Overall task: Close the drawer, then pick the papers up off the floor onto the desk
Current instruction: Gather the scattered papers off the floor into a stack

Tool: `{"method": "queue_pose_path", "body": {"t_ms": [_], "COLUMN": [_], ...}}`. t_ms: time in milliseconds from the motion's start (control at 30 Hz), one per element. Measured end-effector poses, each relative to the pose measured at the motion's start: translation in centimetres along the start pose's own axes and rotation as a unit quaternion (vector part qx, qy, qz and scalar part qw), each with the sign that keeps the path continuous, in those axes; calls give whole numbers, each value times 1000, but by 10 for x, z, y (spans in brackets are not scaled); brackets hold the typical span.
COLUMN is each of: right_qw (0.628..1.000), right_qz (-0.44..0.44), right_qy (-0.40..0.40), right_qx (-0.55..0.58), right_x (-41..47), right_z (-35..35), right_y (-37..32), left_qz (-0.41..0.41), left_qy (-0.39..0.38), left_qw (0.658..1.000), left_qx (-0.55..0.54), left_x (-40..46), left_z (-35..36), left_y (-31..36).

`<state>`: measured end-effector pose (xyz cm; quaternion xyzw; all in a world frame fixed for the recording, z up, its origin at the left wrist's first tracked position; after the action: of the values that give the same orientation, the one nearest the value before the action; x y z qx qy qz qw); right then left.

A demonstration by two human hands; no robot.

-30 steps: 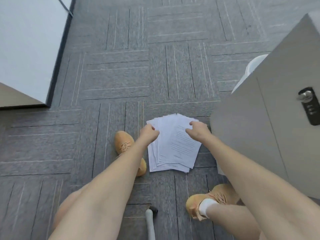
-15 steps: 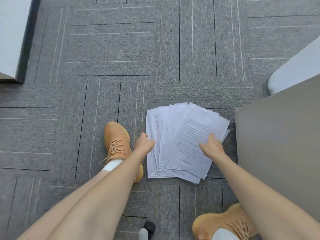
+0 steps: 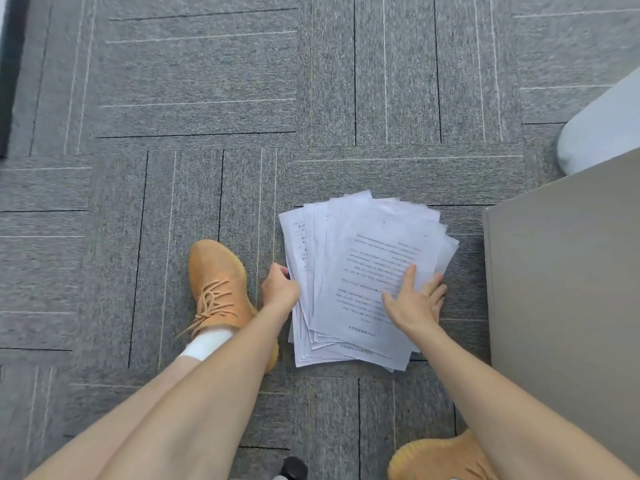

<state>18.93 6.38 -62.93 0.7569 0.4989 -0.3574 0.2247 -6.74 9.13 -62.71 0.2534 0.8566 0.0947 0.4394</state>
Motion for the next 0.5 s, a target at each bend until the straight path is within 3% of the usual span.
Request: {"method": "queue_pose_path", "body": {"t_ms": [233, 333, 400, 500], "right_qw": [993, 997, 999, 999], "right_qz": [-105, -53, 3, 2], "right_qy": [24, 59, 40, 18], "right_qx": [-45, -14, 27, 45], "right_x": [-3, -3, -5, -13], "right_z": [-5, -4, 0, 10], "right_y": [-14, -6, 0, -1], "left_qz": [36, 58, 62, 65], "left_qy": [24, 31, 22, -7], "left_qw": [998, 997, 997, 997], "left_qx": [-44, -50, -51, -27], "left_x": [-2, -6, -12, -20], "left_z": [2, 2, 5, 10], "left_y": [3, 4, 5, 6]}}
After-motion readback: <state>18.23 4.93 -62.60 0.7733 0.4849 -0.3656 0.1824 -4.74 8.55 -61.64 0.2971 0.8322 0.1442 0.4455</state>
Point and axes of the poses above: each hand's wrist, its own x-axis towards the middle knuckle, its own z-axis out of the palm, y = z × x, the point moved 2 cm from there along x, towards the middle knuckle, and after that the axes turned 10 degrees about -x, right-handed, at the moved point
